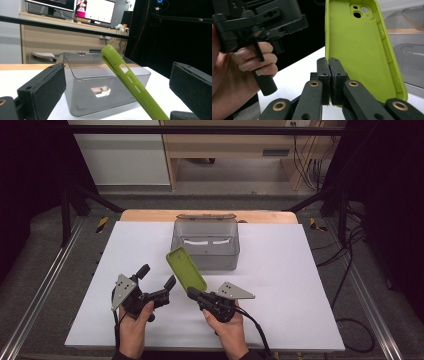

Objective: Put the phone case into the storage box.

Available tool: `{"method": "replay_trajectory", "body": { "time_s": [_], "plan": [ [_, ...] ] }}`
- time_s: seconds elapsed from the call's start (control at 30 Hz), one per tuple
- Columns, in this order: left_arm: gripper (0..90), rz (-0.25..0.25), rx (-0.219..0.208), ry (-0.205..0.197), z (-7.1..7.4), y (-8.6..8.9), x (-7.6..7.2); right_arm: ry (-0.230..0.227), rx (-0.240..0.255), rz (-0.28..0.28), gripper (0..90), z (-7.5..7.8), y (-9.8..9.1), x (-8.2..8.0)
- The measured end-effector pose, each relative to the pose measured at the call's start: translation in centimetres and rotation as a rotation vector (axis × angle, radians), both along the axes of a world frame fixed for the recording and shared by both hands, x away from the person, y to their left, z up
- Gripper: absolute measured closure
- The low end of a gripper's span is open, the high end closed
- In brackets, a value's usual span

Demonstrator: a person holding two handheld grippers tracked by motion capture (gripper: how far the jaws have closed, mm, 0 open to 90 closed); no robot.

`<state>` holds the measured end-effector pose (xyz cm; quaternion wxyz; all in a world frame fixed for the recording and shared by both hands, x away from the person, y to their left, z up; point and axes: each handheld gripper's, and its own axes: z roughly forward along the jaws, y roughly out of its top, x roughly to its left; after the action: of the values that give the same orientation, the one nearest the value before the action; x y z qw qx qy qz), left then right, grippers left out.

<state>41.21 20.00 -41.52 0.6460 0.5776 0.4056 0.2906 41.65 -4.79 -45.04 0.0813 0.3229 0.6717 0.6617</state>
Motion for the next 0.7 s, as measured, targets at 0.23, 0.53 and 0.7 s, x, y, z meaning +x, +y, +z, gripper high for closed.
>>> {"method": "replay_trajectory", "body": {
  "time_s": [0.23, 0.53, 0.7],
  "plan": [
    [0.7, 0.007, -0.018, 0.04, -0.4, -0.6, 0.0, -0.004, -0.003, 0.011, 88.2, -0.2, 0.9, -0.5],
    [3.8, -0.001, -0.06, 0.076, -1.1, -0.8, 0.0, -0.008, 0.007, 0.014, 88.2, -0.2, 1.6, -0.6],
    [10.3, -0.011, -0.064, 0.082, -1.3, -0.8, 0.0, 0.001, 0.026, 0.016, 88.2, -0.2, 2.0, -0.6]
  ]
}}
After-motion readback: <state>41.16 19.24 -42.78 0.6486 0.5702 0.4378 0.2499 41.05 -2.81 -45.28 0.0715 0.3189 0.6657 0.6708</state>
